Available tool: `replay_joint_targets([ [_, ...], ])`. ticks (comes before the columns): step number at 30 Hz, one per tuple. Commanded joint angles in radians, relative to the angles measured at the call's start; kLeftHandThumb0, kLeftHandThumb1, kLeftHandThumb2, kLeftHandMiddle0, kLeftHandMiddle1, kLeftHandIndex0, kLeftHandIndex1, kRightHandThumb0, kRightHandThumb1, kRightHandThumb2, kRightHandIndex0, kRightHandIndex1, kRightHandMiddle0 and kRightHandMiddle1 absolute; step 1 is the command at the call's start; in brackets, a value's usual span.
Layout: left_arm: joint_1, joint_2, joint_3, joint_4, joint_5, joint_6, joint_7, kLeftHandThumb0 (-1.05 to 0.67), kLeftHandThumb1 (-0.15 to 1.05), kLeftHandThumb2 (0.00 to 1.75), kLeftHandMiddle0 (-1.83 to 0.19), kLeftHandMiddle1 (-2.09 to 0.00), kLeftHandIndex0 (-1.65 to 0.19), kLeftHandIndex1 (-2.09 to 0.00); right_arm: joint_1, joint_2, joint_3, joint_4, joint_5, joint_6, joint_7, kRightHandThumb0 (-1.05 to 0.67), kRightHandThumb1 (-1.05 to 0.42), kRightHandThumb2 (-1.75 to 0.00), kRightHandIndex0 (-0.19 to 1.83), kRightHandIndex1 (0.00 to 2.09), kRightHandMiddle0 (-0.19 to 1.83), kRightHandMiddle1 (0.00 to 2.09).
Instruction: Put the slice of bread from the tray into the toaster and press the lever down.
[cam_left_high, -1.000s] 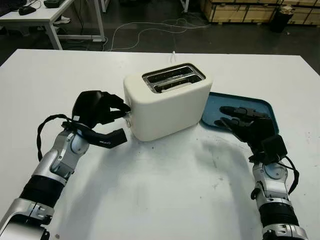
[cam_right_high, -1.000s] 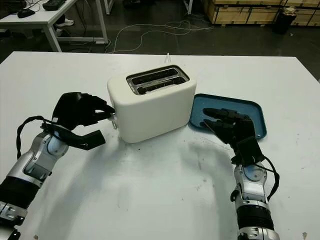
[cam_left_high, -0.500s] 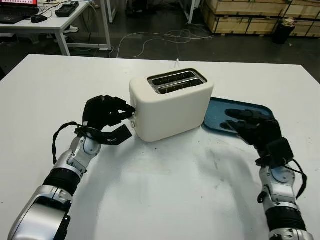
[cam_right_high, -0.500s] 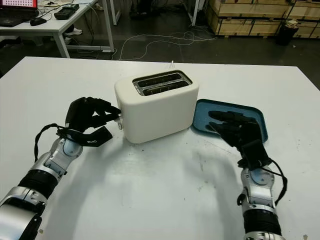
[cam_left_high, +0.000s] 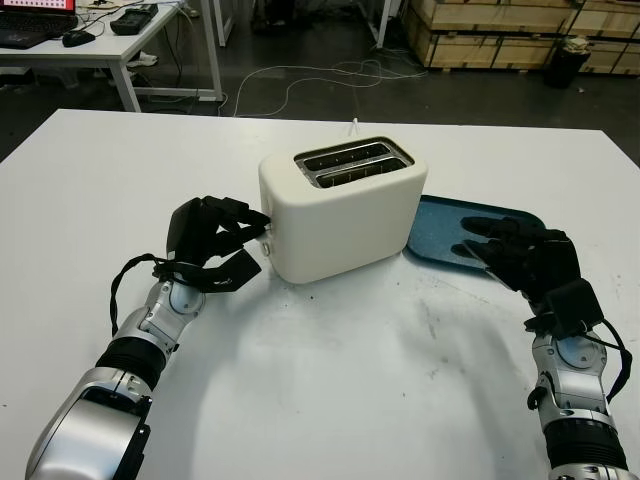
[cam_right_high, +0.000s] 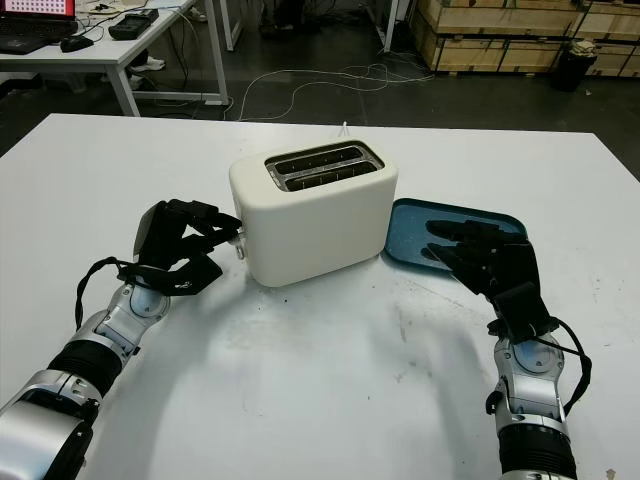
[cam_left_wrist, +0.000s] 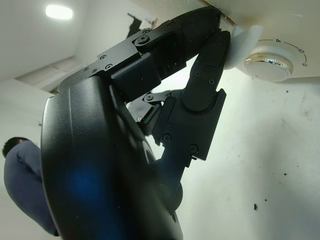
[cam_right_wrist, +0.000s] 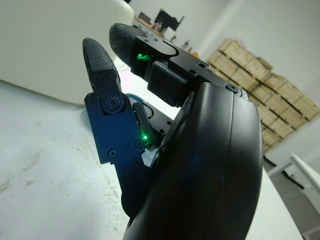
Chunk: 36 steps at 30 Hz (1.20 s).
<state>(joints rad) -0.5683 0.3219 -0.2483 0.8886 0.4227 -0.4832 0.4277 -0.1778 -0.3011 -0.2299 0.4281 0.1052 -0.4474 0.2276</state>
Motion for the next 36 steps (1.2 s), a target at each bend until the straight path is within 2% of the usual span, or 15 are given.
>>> replay_joint_targets([
  [1,0.077,-0.21,-0.205,0.071,0.114,0.122,-0.192,-0.15,0.77,0.0,-0.86,-1.3,-1.28,-0.03,-0.001,-0.016,-0.002,-0.006,0.006,-0.002,0.011,-0.47,-0.82,0.0,1.26,0.24,1.21,0.0],
  [3,0.066,-0.182,-0.207,0.006,0.11,0.123,-0.228,-0.12,0.75,0.0,-0.86,-1.37,-1.28,-0.03,-0.001,-0.016,-0.001,-0.007,0.005,-0.004,0.011,-0.46,-0.82,0.0,1.25,0.24,1.21,0.0],
  [6,0.044,-0.13,-0.216,-0.12,0.117,0.14,-0.285,-0.15,0.74,0.0,-0.83,-1.36,-1.3,-0.03,0.002,-0.014,0.001,-0.02,0.003,0.012,0.007,-0.47,-0.82,0.0,1.25,0.24,1.21,0.0],
  [8,0.031,-0.104,-0.227,-0.179,0.134,0.137,-0.293,-0.17,0.75,0.0,-0.79,-1.46,-1.3,-0.04,0.004,-0.015,0.003,-0.025,0.0,0.014,0.006,-0.47,-0.82,0.0,1.25,0.25,1.21,0.0],
  [11,0.021,-0.082,-0.246,-0.27,0.145,0.16,-0.319,-0.15,0.71,0.0,-0.84,-1.46,-1.35,-0.07,0.005,-0.013,0.003,-0.024,0.007,0.007,0.013,-0.46,-0.82,0.0,1.25,0.25,1.21,0.0],
  [16,0.026,-0.068,-0.27,-0.354,0.141,0.161,-0.346,-0.14,0.68,0.0,-0.97,-1.23,-1.36,-0.08,0.003,-0.017,0.0,-0.017,0.004,0.006,0.014,-0.47,-0.82,0.0,1.24,0.26,1.21,0.0],
  [20,0.017,-0.068,-0.283,-0.355,0.154,0.176,-0.375,-0.14,0.67,0.0,-0.98,-1.16,-1.36,-0.08,0.008,-0.018,-0.001,-0.03,-0.001,0.017,0.007,-0.48,-0.82,0.0,1.24,0.26,1.21,0.0],
  [29,-0.057,-0.057,-0.34,-0.299,0.25,0.2,-0.432,-0.18,0.7,0.0,-1.0,-1.0,-1.34,-0.06,0.009,-0.012,0.002,-0.031,0.005,0.011,0.012,-0.45,-0.82,0.0,1.24,0.27,1.21,0.0],
  [34,-0.065,-0.108,-0.339,-0.222,0.267,0.205,-0.365,-0.21,0.69,0.0,-1.02,-0.93,-1.34,-0.05,0.012,-0.012,0.0,-0.026,0.006,0.006,0.013,-0.46,-0.82,0.0,1.22,0.28,1.21,0.0],
  [35,-0.059,-0.148,-0.317,-0.162,0.245,0.203,-0.311,-0.2,0.69,0.0,-1.03,-0.93,-1.34,-0.05,0.012,-0.013,0.0,-0.027,0.008,0.007,0.016,-0.46,-0.82,0.0,1.22,0.27,1.21,0.0],
  [36,-0.055,-0.192,-0.298,-0.09,0.231,0.212,-0.254,-0.18,0.69,0.0,-0.99,-1.03,-1.35,-0.05,0.012,-0.013,-0.002,-0.027,0.014,0.012,0.019,-0.46,-0.82,0.0,1.22,0.28,1.21,0.0],
])
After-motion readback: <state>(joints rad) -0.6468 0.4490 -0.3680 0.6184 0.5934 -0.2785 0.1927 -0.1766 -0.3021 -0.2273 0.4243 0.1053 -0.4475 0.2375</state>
